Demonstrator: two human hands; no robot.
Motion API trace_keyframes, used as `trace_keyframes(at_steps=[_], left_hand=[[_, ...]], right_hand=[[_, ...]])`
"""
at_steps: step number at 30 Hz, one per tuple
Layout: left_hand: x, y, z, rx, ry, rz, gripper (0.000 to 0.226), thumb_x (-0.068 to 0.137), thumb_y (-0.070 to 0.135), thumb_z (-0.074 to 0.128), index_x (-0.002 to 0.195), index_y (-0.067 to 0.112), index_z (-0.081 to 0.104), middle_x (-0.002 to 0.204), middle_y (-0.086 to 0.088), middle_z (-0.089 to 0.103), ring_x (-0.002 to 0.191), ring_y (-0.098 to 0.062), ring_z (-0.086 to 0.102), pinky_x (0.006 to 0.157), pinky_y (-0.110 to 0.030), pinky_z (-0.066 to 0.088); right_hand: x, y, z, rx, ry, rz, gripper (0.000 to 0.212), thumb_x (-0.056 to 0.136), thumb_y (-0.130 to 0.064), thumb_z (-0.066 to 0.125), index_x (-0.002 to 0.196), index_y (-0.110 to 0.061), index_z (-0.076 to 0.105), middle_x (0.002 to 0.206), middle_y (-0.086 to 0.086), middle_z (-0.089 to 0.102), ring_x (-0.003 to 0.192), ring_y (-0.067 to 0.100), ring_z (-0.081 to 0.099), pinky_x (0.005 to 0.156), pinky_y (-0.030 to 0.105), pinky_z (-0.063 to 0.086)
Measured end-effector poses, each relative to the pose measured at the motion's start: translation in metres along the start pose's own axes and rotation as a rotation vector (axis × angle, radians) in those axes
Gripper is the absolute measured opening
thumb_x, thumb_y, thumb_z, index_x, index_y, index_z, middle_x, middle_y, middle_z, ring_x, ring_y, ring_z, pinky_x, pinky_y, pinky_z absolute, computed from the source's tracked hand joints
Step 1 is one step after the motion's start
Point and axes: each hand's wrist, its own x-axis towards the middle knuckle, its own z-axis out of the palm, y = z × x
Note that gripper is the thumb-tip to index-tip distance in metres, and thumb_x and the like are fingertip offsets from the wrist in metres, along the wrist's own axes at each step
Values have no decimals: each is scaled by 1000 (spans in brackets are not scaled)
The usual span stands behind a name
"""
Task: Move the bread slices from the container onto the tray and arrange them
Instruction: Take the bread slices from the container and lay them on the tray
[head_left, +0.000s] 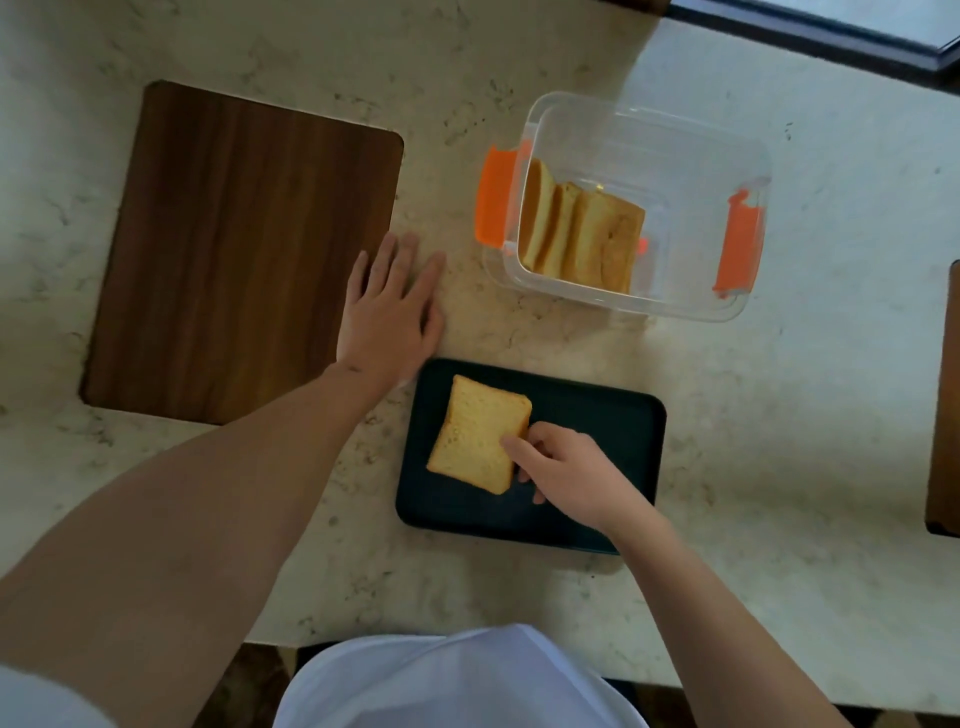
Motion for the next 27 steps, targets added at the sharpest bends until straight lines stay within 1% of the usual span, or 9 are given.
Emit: trace_keyframes(at_steps=[3, 6, 9, 11, 14, 16, 18, 22, 27], left_hand=[[0, 1, -1, -5, -9, -4, 58, 106, 47, 16, 159, 26, 25, 167, -13, 22, 156, -32, 12, 124, -54, 13], [1, 0, -2, -4, -19, -10, 59, 106, 48, 15, 160, 27, 22, 168, -12, 20, 156, -31, 10, 124, -54, 12], [1, 0, -2, -10, -23, -2, 59, 106, 48, 15, 160, 27, 23, 168, -13, 20, 156, -31, 9, 124, -55, 14], [1, -1, -2, -10, -17, 1, 59, 106, 47, 16, 160, 26, 24, 167, -14, 21, 156, -31, 10, 124, -55, 14], [0, -1, 0, -4, -3, -3, 57, 106, 46, 20, 159, 26, 26, 167, -14, 22, 156, -31, 11, 124, -55, 14], [0, -1, 0, -6, -2, -6, 57, 106, 46, 18, 159, 26, 25, 167, -14, 22, 156, -31, 10, 124, -55, 14], [0, -1, 0, -7, -7, -4, 58, 106, 46, 16, 160, 27, 24, 167, -13, 21, 157, -30, 9, 124, -54, 13], [0, 0, -2, -25, 0, -6, 59, 105, 46, 19, 160, 26, 26, 167, -13, 22, 157, -30, 10, 124, -54, 13], [0, 0, -4, -37, -11, -5, 58, 105, 45, 21, 160, 26, 26, 167, -13, 23, 156, -30, 10, 124, -54, 13]], right_hand=[[4, 1, 0, -55, 24, 1, 27, 100, -49, 55, 89, -26, 63, 83, -8, 73, 59, 3, 69, 57, 23, 52], [4, -6, -2, -124, -60, 21, 30, 102, -44, 55, 87, -18, 61, 85, -2, 74, 59, 7, 71, 64, 35, 59], [-7, -22, -20, -294, -51, 60, 58, 95, -66, 49, 83, -11, 62, 72, 5, 72, 67, 23, 74, 63, 38, 57], [-20, -38, -49, -250, 22, 53, 66, 89, -76, 47, 86, -14, 69, 69, 2, 76, 61, 19, 74, 57, 33, 59], [-29, -76, -105, -22, 223, -105, 44, 90, -66, 56, 84, -24, 71, 63, -8, 74, 48, 6, 68, 41, 10, 43], [-10, -99, -137, -1, 485, -210, 31, 87, -53, 62, 81, -23, 67, 61, -3, 73, 46, 6, 66, 41, 12, 43], [25, -116, -160, -118, 596, -161, 30, 85, -49, 62, 80, -20, 61, 66, 0, 72, 57, 14, 70, 54, 25, 54], [90, -121, -180, -267, 384, 115, 52, 88, -64, 60, 78, -13, 54, 83, 6, 68, 78, 26, 72, 72, 40, 62], [116, -115, -187, -197, 343, 206, 70, 67, -81, 70, 90, -16, 57, 91, 2, 68, 74, 21, 71, 47, 28, 52]])
